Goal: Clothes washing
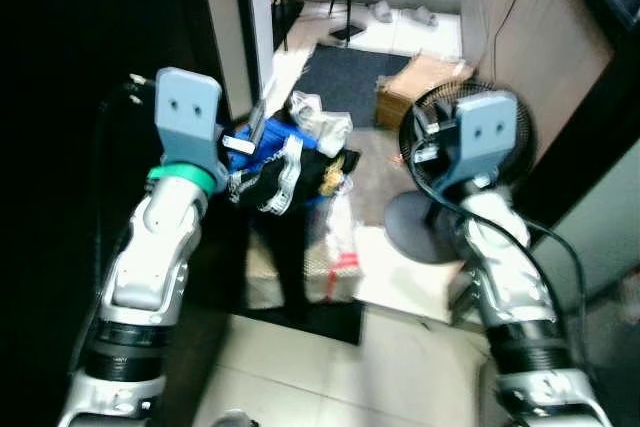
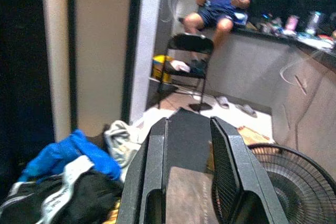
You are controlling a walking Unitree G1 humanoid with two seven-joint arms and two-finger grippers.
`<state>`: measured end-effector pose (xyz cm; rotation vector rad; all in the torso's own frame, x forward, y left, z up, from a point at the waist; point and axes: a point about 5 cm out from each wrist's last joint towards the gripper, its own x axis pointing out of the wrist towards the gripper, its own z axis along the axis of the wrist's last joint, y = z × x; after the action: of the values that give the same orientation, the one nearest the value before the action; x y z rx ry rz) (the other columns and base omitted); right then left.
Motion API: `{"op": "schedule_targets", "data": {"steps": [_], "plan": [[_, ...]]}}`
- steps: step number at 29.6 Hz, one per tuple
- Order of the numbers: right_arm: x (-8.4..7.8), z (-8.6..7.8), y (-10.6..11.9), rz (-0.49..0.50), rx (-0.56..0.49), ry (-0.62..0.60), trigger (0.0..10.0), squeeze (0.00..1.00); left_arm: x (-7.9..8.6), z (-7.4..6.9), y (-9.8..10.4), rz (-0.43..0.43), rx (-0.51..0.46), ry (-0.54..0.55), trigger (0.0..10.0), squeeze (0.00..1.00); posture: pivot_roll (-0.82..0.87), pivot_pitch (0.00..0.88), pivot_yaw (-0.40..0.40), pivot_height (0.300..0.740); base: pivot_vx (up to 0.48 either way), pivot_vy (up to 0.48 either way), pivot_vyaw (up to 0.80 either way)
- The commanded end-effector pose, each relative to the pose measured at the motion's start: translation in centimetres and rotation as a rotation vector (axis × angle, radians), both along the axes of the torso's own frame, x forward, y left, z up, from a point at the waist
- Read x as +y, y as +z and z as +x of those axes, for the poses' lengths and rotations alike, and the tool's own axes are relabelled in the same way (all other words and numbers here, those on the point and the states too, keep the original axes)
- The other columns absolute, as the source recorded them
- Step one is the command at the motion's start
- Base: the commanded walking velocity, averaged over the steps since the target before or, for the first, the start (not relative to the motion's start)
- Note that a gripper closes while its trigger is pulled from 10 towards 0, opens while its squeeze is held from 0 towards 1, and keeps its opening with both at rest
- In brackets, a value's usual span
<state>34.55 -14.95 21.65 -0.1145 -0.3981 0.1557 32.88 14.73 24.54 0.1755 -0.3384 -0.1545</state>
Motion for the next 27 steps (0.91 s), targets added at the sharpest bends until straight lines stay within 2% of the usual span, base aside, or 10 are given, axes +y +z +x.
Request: {"op": "schedule_targets", "data": {"steps": [1, 21, 24, 27], "plan": [[0.35, 0.11, -0.15, 0.011, 0.012, 0.011, 10.0, 0.0, 0.54, 0.09, -0.14, 0.01, 0.004, 0.018, 10.0, 0.0, 0.01, 0.026, 0.006, 0.74, 0.439, 0.0, 0.0], [0.28, 0.17, -0.22, -0.011, 0.01, 0.011, 10.0, 0.0, 0.39, 0.21, -0.3, 0.011, 0.003, 0.017, 10.0, 0.0, 0.01, 0.017, 0.004, 0.74, 0.424, 0.0, 0.0], [0.25, 0.18, -0.23, -0.013, 0.01, 0.009, 10.0, 0.0, 0.4, 0.23, -0.3, 0.009, 0.004, 0.017, 10.0, 0.0, 0.01, 0.017, 0.005, 0.74, 0.352, 0.0, 0.0], [0.21, 0.18, -0.22, -0.014, 0.009, 0.007, 10.0, 0.0, 0.36, 0.23, -0.35, 0.001, 0.009, 0.013, 10.0, 0.0, 0.01, 0.02, 0.007, 0.74, 0.0, 0.0, 0.0]]}}
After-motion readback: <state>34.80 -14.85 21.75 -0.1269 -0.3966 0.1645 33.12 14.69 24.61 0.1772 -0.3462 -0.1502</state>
